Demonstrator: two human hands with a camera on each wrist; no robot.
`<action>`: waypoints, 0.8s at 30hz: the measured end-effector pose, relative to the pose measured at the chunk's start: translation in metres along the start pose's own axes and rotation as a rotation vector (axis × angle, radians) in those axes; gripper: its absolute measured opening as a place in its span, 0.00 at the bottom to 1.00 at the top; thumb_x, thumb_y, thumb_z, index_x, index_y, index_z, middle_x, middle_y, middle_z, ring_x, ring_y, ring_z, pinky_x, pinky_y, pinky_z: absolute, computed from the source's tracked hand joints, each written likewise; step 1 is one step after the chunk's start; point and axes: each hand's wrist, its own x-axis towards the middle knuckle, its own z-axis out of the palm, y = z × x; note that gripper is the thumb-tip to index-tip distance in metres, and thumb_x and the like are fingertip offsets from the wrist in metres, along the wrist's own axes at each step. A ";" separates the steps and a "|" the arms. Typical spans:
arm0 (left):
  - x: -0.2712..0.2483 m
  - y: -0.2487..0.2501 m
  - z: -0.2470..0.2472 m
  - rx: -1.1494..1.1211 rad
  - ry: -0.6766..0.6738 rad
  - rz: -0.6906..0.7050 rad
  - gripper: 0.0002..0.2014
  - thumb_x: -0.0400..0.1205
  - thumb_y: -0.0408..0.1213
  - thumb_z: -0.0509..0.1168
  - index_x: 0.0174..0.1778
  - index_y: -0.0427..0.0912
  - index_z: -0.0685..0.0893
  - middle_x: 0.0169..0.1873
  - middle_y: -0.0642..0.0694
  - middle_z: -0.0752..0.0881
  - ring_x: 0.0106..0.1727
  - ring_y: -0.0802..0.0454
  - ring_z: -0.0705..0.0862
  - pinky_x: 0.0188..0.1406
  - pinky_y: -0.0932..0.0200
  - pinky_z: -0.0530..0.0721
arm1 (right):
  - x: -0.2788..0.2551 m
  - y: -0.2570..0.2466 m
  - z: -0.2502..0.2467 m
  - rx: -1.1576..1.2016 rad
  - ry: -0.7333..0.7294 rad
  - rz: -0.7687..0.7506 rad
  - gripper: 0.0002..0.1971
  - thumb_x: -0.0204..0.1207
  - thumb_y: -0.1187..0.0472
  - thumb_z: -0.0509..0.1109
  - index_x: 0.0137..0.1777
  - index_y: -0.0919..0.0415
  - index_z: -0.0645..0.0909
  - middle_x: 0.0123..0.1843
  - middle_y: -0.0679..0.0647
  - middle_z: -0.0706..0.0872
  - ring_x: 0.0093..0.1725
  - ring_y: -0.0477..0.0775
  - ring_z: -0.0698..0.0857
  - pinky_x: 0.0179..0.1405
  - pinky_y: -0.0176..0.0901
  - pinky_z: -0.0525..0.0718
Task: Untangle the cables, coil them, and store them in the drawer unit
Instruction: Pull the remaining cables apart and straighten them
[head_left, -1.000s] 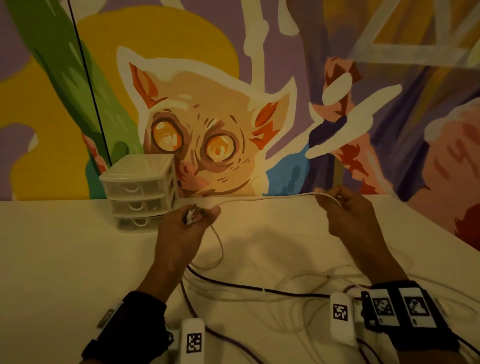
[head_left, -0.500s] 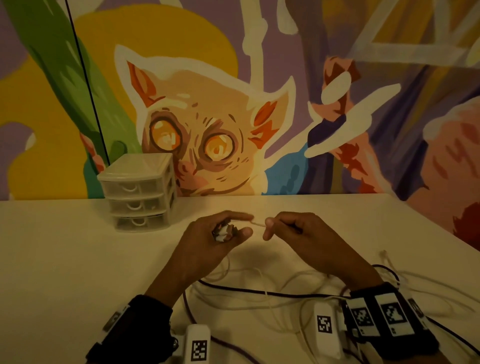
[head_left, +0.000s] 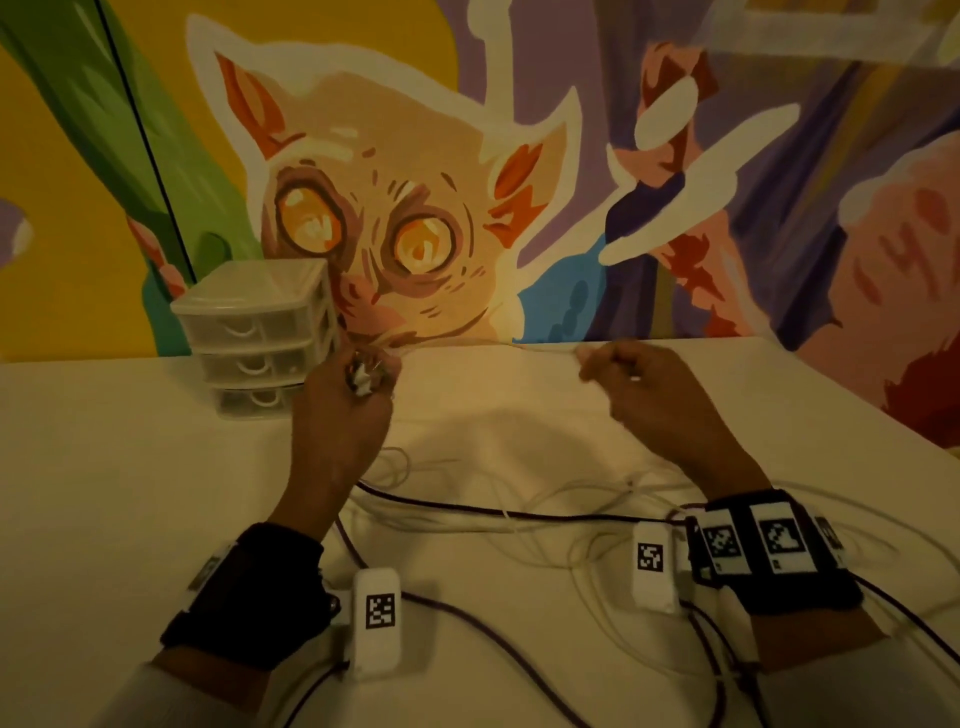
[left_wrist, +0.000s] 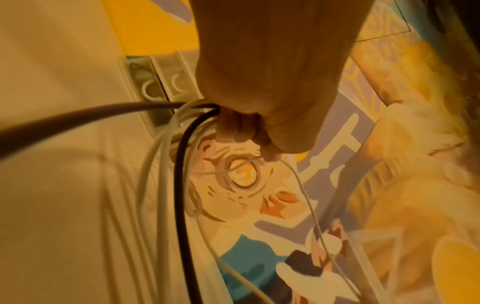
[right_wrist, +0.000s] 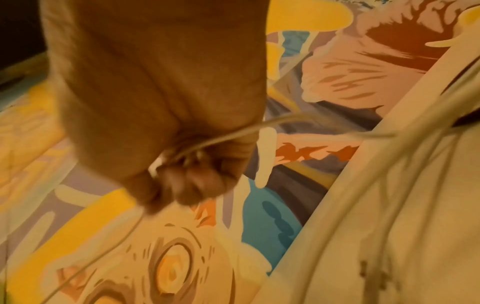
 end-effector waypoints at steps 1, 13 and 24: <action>0.001 -0.001 -0.001 -0.004 -0.011 -0.021 0.02 0.86 0.40 0.73 0.53 0.47 0.90 0.45 0.50 0.92 0.53 0.45 0.90 0.47 0.58 0.79 | 0.002 0.001 -0.003 0.048 0.080 -0.005 0.18 0.86 0.40 0.69 0.42 0.51 0.88 0.26 0.36 0.83 0.26 0.38 0.79 0.37 0.42 0.75; -0.015 0.002 0.023 0.183 -0.287 0.261 0.02 0.86 0.52 0.71 0.50 0.63 0.90 0.43 0.61 0.93 0.45 0.62 0.89 0.49 0.49 0.89 | -0.014 -0.024 0.020 0.095 -0.160 -0.120 0.13 0.85 0.44 0.72 0.45 0.49 0.92 0.38 0.39 0.89 0.31 0.34 0.82 0.34 0.20 0.74; -0.011 0.008 0.018 0.010 -0.309 0.193 0.29 0.87 0.52 0.74 0.83 0.74 0.75 0.47 0.59 0.82 0.50 0.67 0.79 0.63 0.72 0.77 | -0.009 -0.013 0.015 -0.054 -0.175 -0.129 0.16 0.87 0.42 0.68 0.44 0.47 0.91 0.28 0.43 0.84 0.27 0.41 0.79 0.32 0.34 0.76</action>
